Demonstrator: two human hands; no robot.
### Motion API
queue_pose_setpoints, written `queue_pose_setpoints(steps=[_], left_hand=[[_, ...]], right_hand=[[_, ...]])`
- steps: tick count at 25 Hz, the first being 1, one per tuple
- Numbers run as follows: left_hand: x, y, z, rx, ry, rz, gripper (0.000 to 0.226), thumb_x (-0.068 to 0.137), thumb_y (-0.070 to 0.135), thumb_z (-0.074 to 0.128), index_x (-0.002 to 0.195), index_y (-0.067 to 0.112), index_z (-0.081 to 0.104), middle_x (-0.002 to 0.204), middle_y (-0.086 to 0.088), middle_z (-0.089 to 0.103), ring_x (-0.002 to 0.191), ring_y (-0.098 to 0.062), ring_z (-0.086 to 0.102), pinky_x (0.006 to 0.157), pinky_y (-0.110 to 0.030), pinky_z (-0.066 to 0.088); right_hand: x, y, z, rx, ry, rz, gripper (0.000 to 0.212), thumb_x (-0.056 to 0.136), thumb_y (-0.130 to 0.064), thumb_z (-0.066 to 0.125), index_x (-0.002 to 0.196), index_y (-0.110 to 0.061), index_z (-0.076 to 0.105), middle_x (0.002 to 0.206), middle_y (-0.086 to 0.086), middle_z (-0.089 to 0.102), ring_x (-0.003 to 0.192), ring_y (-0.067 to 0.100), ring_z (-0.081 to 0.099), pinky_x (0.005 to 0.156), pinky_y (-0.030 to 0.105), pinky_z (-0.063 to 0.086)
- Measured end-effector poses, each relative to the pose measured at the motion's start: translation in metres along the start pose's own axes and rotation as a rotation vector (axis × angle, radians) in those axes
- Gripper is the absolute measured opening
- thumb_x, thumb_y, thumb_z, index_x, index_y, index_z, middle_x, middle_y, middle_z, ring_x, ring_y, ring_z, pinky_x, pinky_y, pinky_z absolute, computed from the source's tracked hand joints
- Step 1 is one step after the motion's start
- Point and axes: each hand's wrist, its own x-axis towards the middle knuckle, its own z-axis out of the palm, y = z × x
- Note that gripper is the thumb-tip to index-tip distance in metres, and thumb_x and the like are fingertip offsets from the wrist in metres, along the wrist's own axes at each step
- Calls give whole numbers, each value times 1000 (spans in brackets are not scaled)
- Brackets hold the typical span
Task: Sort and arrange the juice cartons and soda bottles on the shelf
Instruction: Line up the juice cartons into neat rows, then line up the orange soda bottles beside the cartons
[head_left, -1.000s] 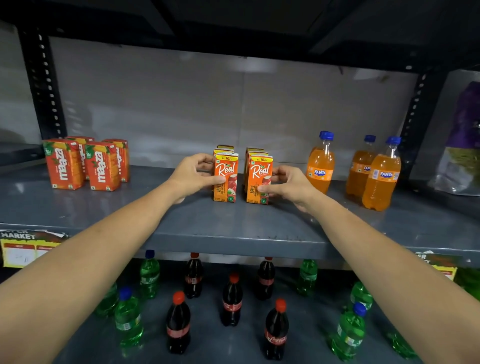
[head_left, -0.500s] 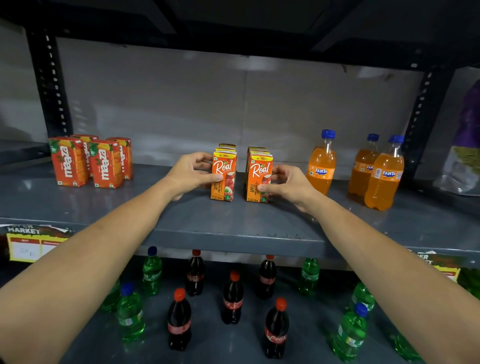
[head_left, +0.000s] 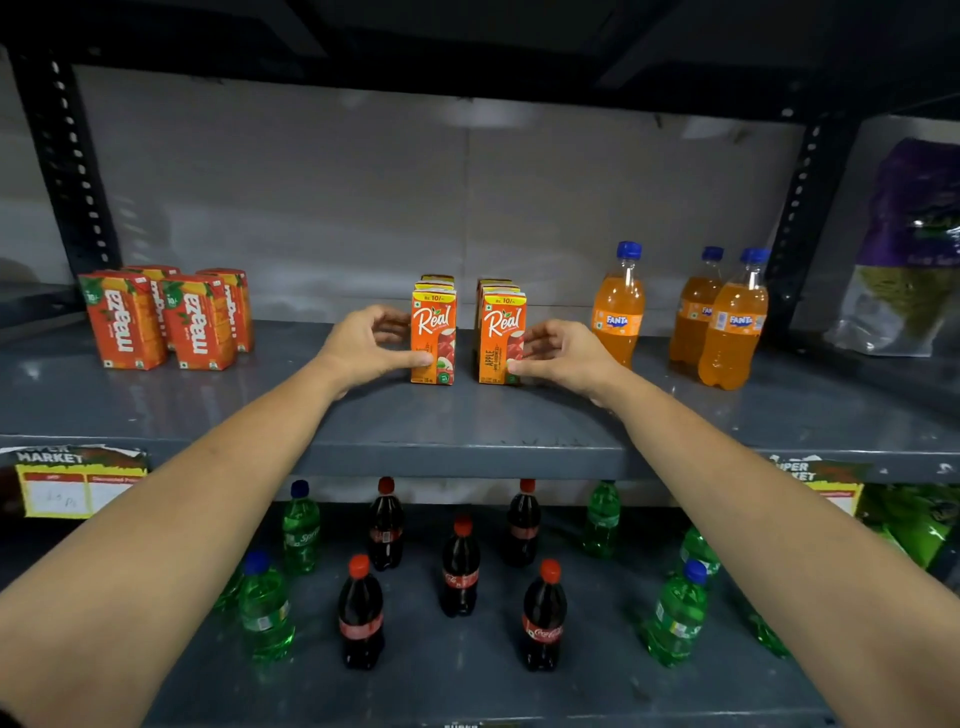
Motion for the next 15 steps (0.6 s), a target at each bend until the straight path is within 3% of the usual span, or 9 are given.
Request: queue_pose_setpoints(steps=[2, 6, 9, 11, 15], left_hand=[[-10, 1, -3, 108, 110, 54, 68, 62, 32, 85, 119, 11, 55, 123, -6, 62, 113, -17, 56, 94, -34, 44], [-32, 11, -8, 296, 306, 324, 55, 67, 38, 82, 110, 12, 58, 114, -9, 63, 109, -23, 55, 90, -35, 41], [-44, 25, 6, 500, 256, 565, 47, 73, 42, 76, 106, 12, 59, 109, -10, 64, 106, -27, 54, 89, -42, 42], [-47, 38, 26, 554, 190, 652, 42, 76, 42, 70, 104, 13, 60, 108, -8, 64, 105, -27, 54, 88, -40, 43], [-41, 73, 89, 419, 117, 673, 43, 77, 39, 70, 108, 14, 57, 111, -5, 61, 107, -22, 53, 87, -30, 41]], right_hand=[[-12, 0, -8, 8, 41, 12, 54, 68, -25, 81, 115, -12, 58, 99, -1, 67, 94, 16, 66, 71, 23, 54], [-44, 7, -34, -95, 115, 40, 37, 71, -27, 79, 103, -18, 62, 95, 0, 69, 89, 12, 66, 76, 25, 55], [-71, 14, -65, -325, 150, -15, 32, 74, -29, 76, 101, -15, 64, 95, -1, 69, 86, 11, 66, 76, 23, 53], [-86, 24, -88, -473, 210, -88, 24, 77, -27, 74, 95, -14, 66, 91, -1, 69, 85, 14, 66, 74, 21, 51], [-99, 55, -137, -471, 467, -111, 16, 78, -26, 73, 86, -13, 67, 80, 0, 68, 78, 17, 67, 71, 22, 50]])
